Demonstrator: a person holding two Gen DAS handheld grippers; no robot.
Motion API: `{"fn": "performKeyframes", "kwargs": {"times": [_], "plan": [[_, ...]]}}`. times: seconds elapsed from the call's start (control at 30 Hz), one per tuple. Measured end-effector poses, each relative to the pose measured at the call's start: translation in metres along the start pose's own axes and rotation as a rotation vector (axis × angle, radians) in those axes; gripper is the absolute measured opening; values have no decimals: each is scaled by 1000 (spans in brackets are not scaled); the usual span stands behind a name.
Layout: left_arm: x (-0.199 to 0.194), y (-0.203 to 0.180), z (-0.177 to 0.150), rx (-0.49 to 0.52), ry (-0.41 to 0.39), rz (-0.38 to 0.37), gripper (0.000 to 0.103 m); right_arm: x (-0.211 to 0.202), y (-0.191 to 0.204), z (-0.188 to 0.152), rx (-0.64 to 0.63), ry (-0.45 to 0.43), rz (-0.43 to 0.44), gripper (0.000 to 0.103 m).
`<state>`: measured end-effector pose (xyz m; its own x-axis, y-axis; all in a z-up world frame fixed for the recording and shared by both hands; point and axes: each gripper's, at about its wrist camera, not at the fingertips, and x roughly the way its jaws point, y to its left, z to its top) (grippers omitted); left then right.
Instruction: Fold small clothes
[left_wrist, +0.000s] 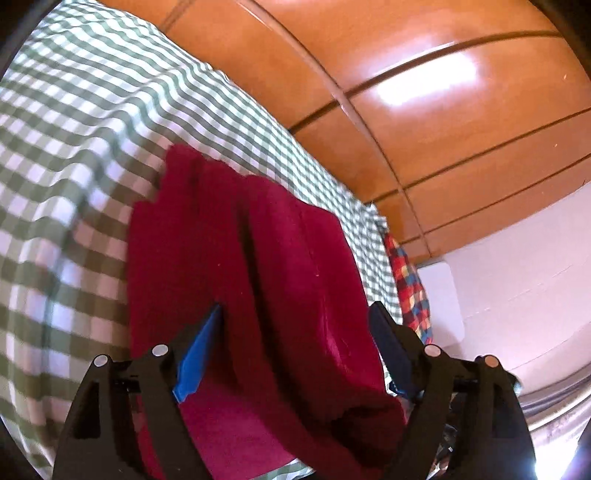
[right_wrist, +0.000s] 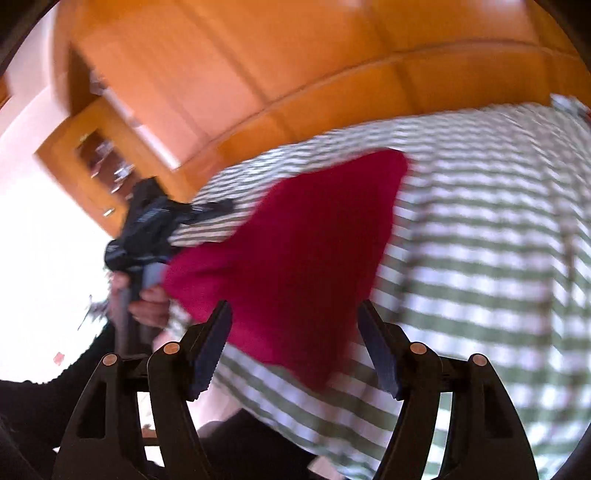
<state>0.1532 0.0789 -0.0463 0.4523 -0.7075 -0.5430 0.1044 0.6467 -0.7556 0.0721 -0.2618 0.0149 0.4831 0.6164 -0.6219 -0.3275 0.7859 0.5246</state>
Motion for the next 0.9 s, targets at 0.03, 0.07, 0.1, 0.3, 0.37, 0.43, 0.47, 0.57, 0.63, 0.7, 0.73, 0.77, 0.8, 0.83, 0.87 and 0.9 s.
{"fn": "performKeyframes", "kwargs": {"times": [0.03, 0.07, 0.1, 0.3, 0.37, 0.43, 0.47, 0.57, 0.63, 0.7, 0.73, 0.77, 0.8, 0.83, 0.87, 0.9], "plan": [[4, -2, 3, 8, 9, 16, 79, -1, -11, -6, 23, 3, -34, 69], [11, -6, 5, 25, 31, 33, 79, -3, -17, -10, 36, 8, -56, 69], [17, -8, 7, 33, 42, 43, 76, -1, -21, -14, 49, 12, -75, 69], [28, -33, 8, 129, 45, 138, 23, 10, -26, -27, 97, 8, -79, 69], [10, -53, 9, 177, -9, 102, 23, 8, -27, -24, 105, -2, -63, 69], [-12, -69, 11, 211, -58, 66, 22, 3, -26, -23, 103, -18, -55, 69], [-27, -76, 12, 230, -87, 56, 22, 0, -26, -22, 99, -25, -60, 69], [-53, -76, 12, 252, -138, 85, 23, -4, -22, -19, 61, -29, -52, 69], [-58, -62, 14, 245, -142, 134, 23, -1, -10, -21, -1, -4, -50, 69], [-51, -37, 13, 205, -105, 201, 22, 11, 10, -24, -63, 35, -35, 69], [-48, -28, 11, 190, -91, 218, 22, 17, 16, -25, -80, 46, -27, 69], [-41, -16, 9, 166, -71, 241, 22, 27, 27, -26, -104, 63, -16, 69], [-36, -10, 7, 151, -60, 252, 22, 33, 33, -27, -118, 69, -16, 69], [-31, -3, 6, 137, -53, 257, 22, 43, 43, -28, -150, 73, -38, 69], [-29, 1, 5, 117, -54, 250, 22, 51, 50, -29, -174, 76, -60, 67], [-29, 2, 5, 105, -59, 238, 22, 59, 55, -29, -192, 76, -97, 46]]}}
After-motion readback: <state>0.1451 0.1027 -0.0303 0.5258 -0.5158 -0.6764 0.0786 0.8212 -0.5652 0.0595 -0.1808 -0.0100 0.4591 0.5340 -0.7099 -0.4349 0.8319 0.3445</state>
